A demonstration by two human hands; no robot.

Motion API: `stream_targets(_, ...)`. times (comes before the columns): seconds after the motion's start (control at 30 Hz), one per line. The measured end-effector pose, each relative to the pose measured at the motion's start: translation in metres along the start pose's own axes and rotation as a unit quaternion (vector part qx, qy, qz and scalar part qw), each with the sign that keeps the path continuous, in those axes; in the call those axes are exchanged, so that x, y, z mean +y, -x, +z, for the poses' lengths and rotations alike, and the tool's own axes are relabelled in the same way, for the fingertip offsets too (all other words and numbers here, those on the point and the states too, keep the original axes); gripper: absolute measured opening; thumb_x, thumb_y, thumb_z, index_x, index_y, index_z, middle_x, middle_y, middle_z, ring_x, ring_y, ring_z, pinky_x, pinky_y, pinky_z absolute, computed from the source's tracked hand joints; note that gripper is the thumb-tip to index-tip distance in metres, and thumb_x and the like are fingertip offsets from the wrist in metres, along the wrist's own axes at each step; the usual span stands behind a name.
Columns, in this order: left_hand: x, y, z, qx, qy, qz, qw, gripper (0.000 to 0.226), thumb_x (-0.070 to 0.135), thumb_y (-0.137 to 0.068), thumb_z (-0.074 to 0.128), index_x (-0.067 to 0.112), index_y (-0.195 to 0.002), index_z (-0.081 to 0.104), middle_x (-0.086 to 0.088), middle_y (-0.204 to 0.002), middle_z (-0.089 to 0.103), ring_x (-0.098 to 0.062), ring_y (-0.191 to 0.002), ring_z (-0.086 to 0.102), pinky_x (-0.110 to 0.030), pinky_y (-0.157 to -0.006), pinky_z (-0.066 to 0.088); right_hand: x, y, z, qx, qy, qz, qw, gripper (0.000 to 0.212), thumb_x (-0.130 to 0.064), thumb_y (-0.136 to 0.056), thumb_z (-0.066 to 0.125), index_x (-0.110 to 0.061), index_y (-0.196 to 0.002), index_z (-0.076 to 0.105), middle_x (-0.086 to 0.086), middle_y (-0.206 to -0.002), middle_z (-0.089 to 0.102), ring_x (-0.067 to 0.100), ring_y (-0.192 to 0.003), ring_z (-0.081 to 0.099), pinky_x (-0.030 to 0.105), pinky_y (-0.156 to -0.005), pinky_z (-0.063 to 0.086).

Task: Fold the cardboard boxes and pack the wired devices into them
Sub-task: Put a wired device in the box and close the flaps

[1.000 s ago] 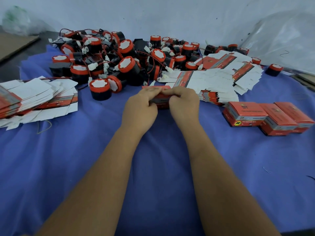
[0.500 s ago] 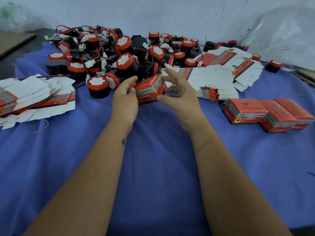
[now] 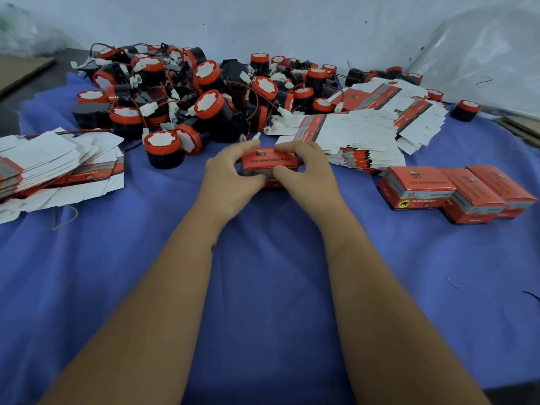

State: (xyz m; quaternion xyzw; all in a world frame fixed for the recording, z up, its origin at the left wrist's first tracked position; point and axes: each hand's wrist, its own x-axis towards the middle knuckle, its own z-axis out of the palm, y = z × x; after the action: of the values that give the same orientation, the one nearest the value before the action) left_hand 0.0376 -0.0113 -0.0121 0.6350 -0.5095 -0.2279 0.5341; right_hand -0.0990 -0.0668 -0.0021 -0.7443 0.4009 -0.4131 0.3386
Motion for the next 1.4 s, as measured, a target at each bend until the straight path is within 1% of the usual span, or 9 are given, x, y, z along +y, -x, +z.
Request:
stream_targets(0.2,0.0,0.0,-0.001,-0.009,-0.007,0.001,1.0,0.078,0.018,-0.083,0.08,0.022,-0.149,0.039,0.003,-0.142,0.051,-0.006,-0.115,0.053,-0.007,-0.087,0.044,0.003,0.0,-0.003,-0.017,0.084,-0.084,0.993,0.035,-0.017,-0.084,0.073,-0.014,-0.118,0.067,-0.002,-0.121,0.059,0.013,-0.119,0.047,0.006,-0.097,0.031)
stream_targets(0.4,-0.002,-0.002,-0.005,-0.029,-0.04,0.004,0.999,0.078,0.023,-0.081,0.081,0.02,-0.148,0.041,0.0,-0.14,0.052,-0.008,-0.112,0.052,0.0,-0.078,0.042,0.01,-0.001,-0.006,-0.062,0.119,-0.084,0.987,0.052,-0.027,-0.089,0.07,-0.01,-0.136,0.054,0.002,-0.141,0.049,0.013,-0.132,0.039,0.022,-0.113,0.028)
stream_targets(0.5,-0.002,-0.001,-0.005,-0.028,-0.039,0.003,0.999,0.078,0.021,-0.08,0.082,0.021,-0.146,0.042,0.002,-0.137,0.051,-0.007,-0.112,0.051,0.003,-0.077,0.04,0.009,-0.003,-0.005,-0.067,0.138,-0.09,0.984,0.047,-0.03,-0.092,0.066,-0.01,-0.134,0.056,0.002,-0.135,0.053,0.014,-0.125,0.045,0.02,-0.105,0.034)
stream_targets(0.77,0.0,0.001,-0.006,-0.048,-0.07,0.023,0.996,0.074,0.02,-0.083,0.079,0.021,-0.148,0.042,0.002,-0.141,0.046,-0.007,-0.12,0.044,-0.021,-0.102,0.037,0.01,-0.01,-0.01,-0.067,0.14,-0.096,0.983,0.045,-0.033,-0.088,0.07,-0.013,-0.128,0.064,0.0,-0.129,0.059,0.012,-0.121,0.046,0.008,-0.094,0.029)
stream_targets(0.87,0.0,0.001,-0.007,-0.057,-0.071,0.026,0.995,0.067,0.018,-0.083,0.078,0.022,-0.143,0.049,0.002,-0.139,0.047,-0.008,-0.118,0.045,-0.018,-0.099,0.037,0.009,-0.011,-0.012,-0.072,0.135,-0.099,0.983,0.044,-0.034,-0.086,0.072,-0.014,-0.125,0.066,0.0,-0.124,0.062,0.011,-0.115,0.049,0.008,-0.093,0.031)
stream_targets(0.97,-0.001,0.0,-0.009,-0.064,-0.071,0.033,0.995,0.058,0.017,-0.082,0.079,0.027,-0.135,0.056,0.005,-0.133,0.049,-0.007,-0.118,0.047,-0.01,-0.094,0.036,0.006,-0.012,-0.015,-0.08,0.134,-0.104,0.982,0.042,-0.035,-0.085,0.073,-0.015,-0.122,0.068,0.002,-0.116,0.065,0.016,-0.109,0.054,0.026,-0.095,0.043)
stream_targets(1.07,0.0,0.0,-0.01,-0.078,-0.047,0.031,0.995,0.05,0.014,-0.083,0.078,0.035,-0.124,0.06,0.005,-0.13,0.051,-0.009,-0.117,0.05,-0.021,-0.101,0.042,0.002,-0.012,-0.017,-0.082,0.13,-0.113,0.982,0.037,-0.035,-0.085,0.073,-0.017,-0.117,0.071,0.004,-0.108,0.068,0.017,-0.101,0.059,0.036,-0.091,0.048)
stream_targets(1.23,0.0,0.001,-0.011,-0.097,-0.057,0.049,0.992,0.049,0.01,-0.081,0.078,0.039,-0.115,0.058,0.005,-0.125,0.056,-0.007,-0.113,0.053,-0.015,-0.093,0.044,-0.002,-0.013,-0.02,-0.064,0.113,-0.101,0.986,0.023,-0.037,-0.088,0.069,-0.025,-0.106,0.076,-0.01,-0.094,0.069,0.006,-0.092,0.061,0.033,-0.085,0.051)
stream_targets(1.4,-0.001,0.001,-0.011,-0.095,-0.021,0.036,0.995,0.063,0.008,-0.081,0.079,0.038,-0.128,0.05,0.01,-0.128,0.053,0.005,-0.109,0.055,-0.006,-0.082,0.047,-0.003,-0.011,-0.022,-0.038,0.076,-0.067,0.994,0.014,-0.042,-0.088,0.068,-0.032,-0.095,0.075,-0.019,-0.085,0.068,-0.001,-0.084,0.062,0.025,-0.077,0.052)
